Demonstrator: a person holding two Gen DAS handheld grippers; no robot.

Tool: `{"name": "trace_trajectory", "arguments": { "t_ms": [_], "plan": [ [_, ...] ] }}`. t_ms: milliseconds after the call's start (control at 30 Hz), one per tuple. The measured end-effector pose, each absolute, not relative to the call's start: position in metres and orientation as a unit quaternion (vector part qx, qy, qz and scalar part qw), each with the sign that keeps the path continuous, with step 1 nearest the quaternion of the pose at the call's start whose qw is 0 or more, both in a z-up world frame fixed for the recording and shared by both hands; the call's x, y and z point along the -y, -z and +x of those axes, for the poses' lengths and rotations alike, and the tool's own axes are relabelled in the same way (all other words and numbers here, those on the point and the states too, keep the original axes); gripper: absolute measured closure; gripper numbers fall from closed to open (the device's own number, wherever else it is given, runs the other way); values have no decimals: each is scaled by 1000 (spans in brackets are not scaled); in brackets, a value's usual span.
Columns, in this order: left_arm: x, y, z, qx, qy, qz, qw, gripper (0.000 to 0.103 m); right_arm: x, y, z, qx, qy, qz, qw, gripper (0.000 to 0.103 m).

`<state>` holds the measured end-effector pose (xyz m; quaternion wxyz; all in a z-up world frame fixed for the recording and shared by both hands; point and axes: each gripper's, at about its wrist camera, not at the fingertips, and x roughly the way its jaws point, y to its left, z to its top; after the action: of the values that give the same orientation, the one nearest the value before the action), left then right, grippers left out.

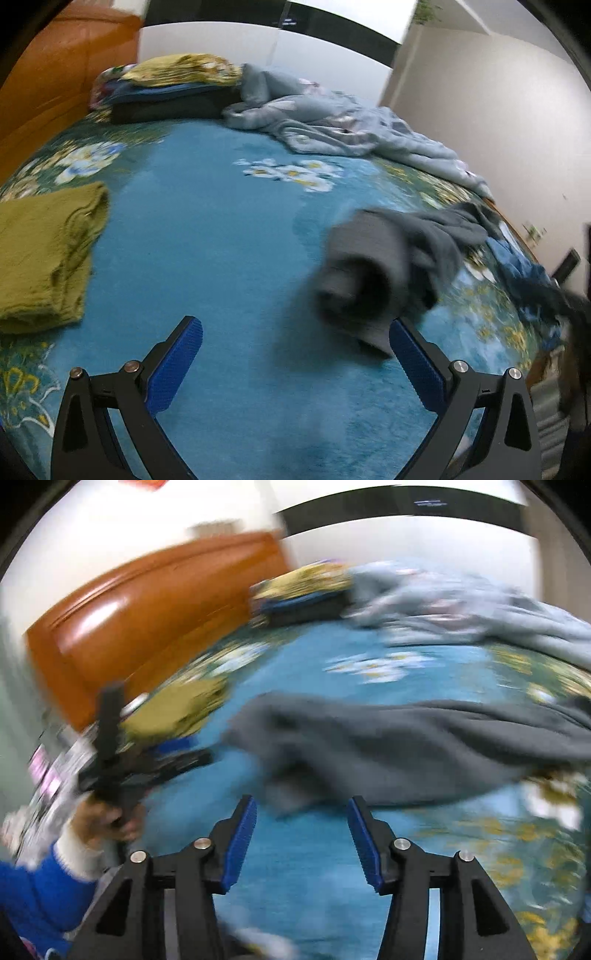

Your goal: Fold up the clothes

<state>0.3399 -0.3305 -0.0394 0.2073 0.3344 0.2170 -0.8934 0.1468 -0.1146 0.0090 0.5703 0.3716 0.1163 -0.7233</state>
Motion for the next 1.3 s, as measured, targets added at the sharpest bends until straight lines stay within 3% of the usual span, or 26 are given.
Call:
{"name": "trace_trajectory", "arguments": {
  "t_ms": [200, 367, 467, 533, 600, 667, 700, 733, 867, 933, 1300],
  "plan": [
    [323, 37, 320, -215, 896, 341, 187, 2, 71, 38, -3, 65, 785, 473, 394, 46],
    [335, 44, 298, -244, 889, 344, 177, 2, 75, 70, -57, 152, 762, 514, 364, 46],
    [338, 51, 287, -274, 884, 343, 163, 2, 88, 80, -66, 155, 753, 527, 362, 46],
    [340, 55, 280, -294, 879, 344, 152, 18, 91, 82, -68, 156, 754, 526, 362, 47],
    [342, 59, 275, -306, 871, 350, 157, 27, 94, 84, -71, 157, 754, 525, 362, 49],
    [343, 63, 273, -323, 863, 355, 161, 36, 98, 86, -73, 157, 752, 525, 366, 59],
    [344, 65, 274, -334, 859, 355, 156, 38, 101, 88, -72, 154, 747, 528, 373, 69],
    [345, 66, 276, -349, 855, 353, 148, 38, 104, 88, -71, 152, 742, 531, 380, 76],
    [346, 67, 284, -371, 849, 350, 139, 38, 113, 85, -61, 140, 732, 533, 400, 79],
    [346, 66, 286, -385, 845, 348, 130, 38, 120, 81, -59, 137, 729, 535, 404, 100],
    [336, 64, 293, -403, 842, 344, 105, 38, 83, -9, -43, 180, 763, 434, 444, 101]
  ]
}}
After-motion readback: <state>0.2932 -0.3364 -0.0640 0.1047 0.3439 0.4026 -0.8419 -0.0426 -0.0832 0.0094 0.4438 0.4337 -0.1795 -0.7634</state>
